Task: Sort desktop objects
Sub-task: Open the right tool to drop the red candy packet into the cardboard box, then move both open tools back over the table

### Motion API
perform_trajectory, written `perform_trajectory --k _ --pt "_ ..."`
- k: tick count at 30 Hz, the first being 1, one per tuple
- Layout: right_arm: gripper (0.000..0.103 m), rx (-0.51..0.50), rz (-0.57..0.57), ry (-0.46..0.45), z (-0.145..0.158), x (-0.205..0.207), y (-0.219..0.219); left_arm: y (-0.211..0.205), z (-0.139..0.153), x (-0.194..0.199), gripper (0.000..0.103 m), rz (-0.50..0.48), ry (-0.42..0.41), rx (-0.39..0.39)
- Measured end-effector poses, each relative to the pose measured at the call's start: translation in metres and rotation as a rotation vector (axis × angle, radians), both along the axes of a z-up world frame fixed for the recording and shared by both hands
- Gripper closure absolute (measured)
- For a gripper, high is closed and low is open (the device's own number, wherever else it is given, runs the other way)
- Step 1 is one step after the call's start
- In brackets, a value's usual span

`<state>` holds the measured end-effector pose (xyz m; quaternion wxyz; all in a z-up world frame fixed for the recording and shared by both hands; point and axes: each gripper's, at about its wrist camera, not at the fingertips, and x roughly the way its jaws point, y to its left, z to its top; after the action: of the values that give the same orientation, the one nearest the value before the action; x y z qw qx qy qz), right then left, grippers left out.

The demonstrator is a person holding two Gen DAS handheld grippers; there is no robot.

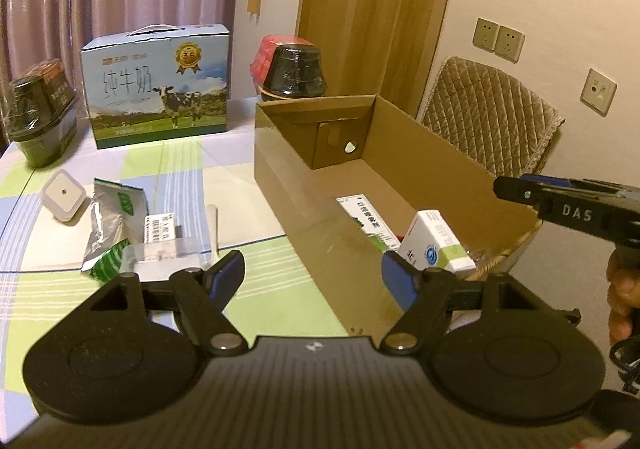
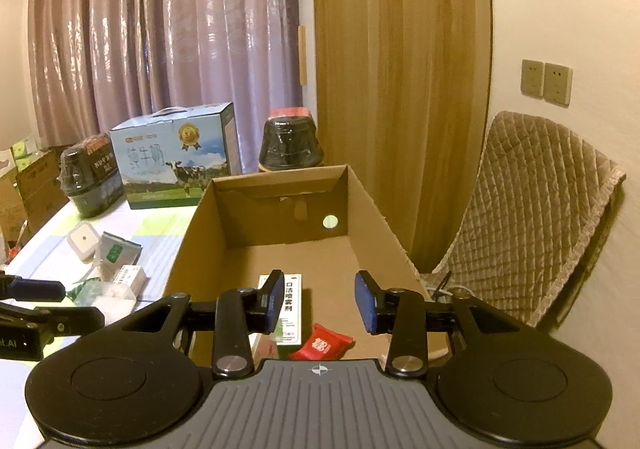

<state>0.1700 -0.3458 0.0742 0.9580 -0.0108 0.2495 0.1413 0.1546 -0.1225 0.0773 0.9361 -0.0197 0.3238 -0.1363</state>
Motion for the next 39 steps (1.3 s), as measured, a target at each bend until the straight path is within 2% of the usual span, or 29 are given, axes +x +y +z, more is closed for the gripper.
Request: perform_trajectory --k 2,9,11,13,20,26,30,39 --pt "0.056 0.001 -0.002 0.004 0.002 -0.005 0.003 0.005 0.000 -0.005 0.031 0.006 0.001 0.002" --pt "0.045 -0.006 0.024 0.001 0.008 -0.021 0.020 0.026 0.003 -0.021 0.027 0.035 -0.004 0.014" --pt "0.034 -0.002 0.030 -0.001 0.010 -0.025 0.025 0.034 0.004 -0.025 0.026 0.047 -0.005 0.019" --pt "0.028 -0.001 0.038 -0.004 0.012 -0.028 0.030 0.042 0.004 -0.029 0.024 0.058 -0.008 0.023" --pt "0.013 -0.002 0.088 -0.006 0.016 -0.041 0.055 0.077 0.001 -0.047 0.016 0.109 -0.007 0.042" --pt "0.007 0.025 0.133 0.002 0.016 -0.052 0.081 0.113 -0.004 -0.064 0.005 0.161 0.001 0.068" --pt "0.003 0.038 0.170 0.002 0.017 -0.057 0.100 0.137 -0.007 -0.069 0.001 0.190 0.013 0.088" --pt "0.002 0.048 0.250 0.003 0.020 -0.067 0.141 0.175 -0.018 -0.077 0.001 0.241 0.032 0.104"
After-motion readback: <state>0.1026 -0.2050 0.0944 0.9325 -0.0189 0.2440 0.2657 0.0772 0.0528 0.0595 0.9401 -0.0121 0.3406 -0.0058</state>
